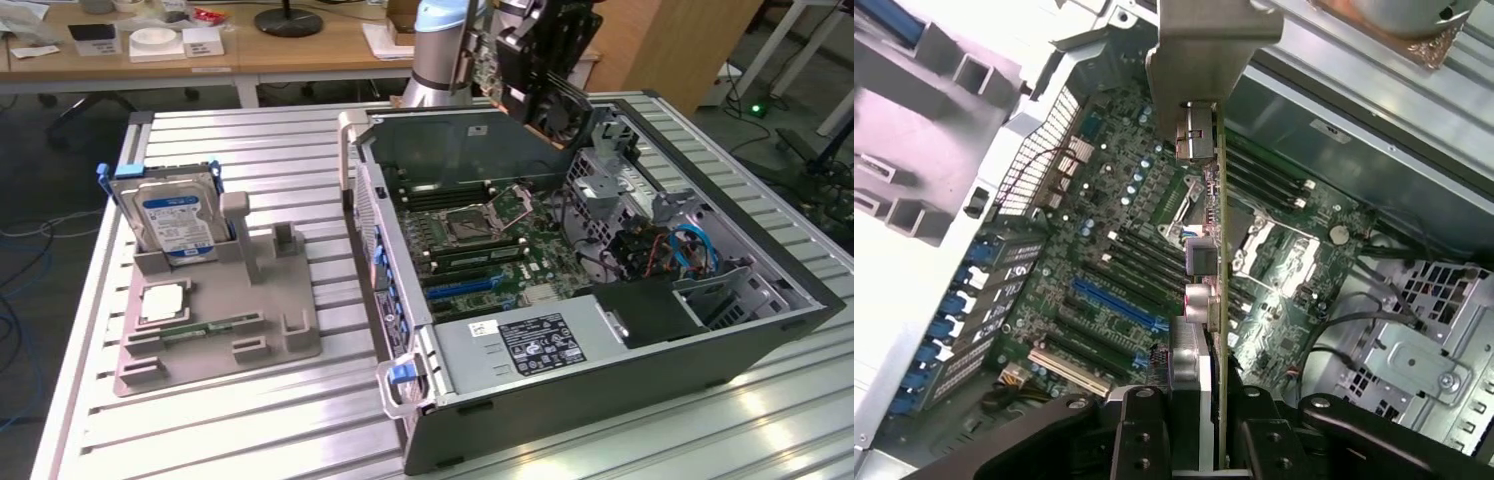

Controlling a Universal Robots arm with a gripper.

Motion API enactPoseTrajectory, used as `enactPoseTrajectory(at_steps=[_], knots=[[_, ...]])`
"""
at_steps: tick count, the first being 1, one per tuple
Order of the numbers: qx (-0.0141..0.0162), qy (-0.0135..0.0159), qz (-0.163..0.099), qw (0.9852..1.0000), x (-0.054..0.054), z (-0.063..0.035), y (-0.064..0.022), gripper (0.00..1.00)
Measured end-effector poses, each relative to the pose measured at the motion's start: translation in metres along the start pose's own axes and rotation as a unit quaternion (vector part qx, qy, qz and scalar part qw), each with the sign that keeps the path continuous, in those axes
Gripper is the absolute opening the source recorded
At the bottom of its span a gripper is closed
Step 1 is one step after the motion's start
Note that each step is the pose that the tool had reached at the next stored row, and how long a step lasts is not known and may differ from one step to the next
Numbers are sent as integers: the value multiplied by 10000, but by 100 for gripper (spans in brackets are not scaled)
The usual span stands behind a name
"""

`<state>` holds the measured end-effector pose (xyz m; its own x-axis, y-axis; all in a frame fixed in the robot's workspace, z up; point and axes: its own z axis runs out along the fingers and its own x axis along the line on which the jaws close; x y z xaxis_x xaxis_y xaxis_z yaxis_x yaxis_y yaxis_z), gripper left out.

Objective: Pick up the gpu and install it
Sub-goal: 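Insert the gpu into the slot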

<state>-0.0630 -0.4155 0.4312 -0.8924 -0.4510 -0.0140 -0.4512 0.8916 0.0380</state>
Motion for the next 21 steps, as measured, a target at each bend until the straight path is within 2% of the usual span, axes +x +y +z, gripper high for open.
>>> enactPoseTrajectory(at_steps=[11,21], knots=[[-8,10,-311,9995,4,1,-7,28],[-21,18,-644,9979,5,0,-9,28]])
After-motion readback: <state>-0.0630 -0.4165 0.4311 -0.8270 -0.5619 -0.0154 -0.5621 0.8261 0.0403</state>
